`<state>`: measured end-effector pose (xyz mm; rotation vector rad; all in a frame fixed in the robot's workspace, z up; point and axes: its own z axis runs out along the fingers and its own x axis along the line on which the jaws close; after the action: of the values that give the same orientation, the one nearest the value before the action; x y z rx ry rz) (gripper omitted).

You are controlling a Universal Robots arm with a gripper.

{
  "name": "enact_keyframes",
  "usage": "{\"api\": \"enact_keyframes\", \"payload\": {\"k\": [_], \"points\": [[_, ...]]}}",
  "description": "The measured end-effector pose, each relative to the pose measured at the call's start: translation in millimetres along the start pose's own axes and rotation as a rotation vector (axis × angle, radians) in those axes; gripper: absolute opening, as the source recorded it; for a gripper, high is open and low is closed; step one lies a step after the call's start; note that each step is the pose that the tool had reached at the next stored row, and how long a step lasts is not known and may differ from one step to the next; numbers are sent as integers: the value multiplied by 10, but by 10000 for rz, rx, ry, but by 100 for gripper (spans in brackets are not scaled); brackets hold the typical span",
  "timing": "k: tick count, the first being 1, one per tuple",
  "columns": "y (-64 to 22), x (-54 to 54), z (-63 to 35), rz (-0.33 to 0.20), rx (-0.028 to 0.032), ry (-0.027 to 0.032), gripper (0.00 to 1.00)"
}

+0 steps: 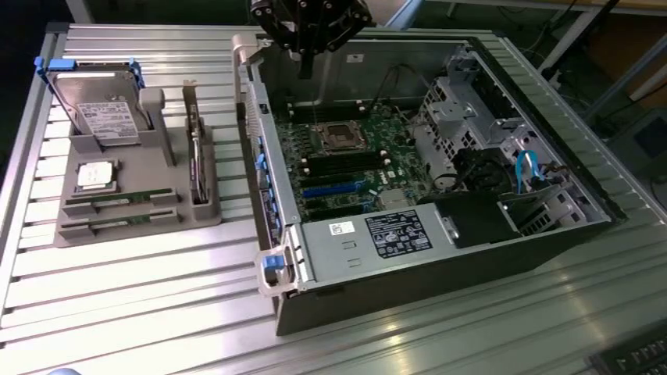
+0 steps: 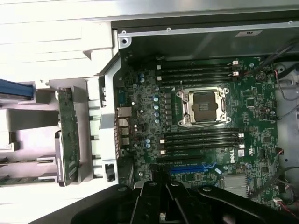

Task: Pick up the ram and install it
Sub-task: 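Reach for the ram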

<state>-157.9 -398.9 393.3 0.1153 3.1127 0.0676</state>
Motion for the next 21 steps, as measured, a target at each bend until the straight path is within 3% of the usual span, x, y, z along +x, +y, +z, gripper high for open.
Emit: {"api": "enact_keyframes", "payload": {"k": [7,12,18,21], "points": [[-12,210,-6,-2,0,0,11],[-36,546,-12,-2,0,0,11],[-57,838,-16,-1,0,0,11],[-71,1033,-17,-2,0,0,11]]}}
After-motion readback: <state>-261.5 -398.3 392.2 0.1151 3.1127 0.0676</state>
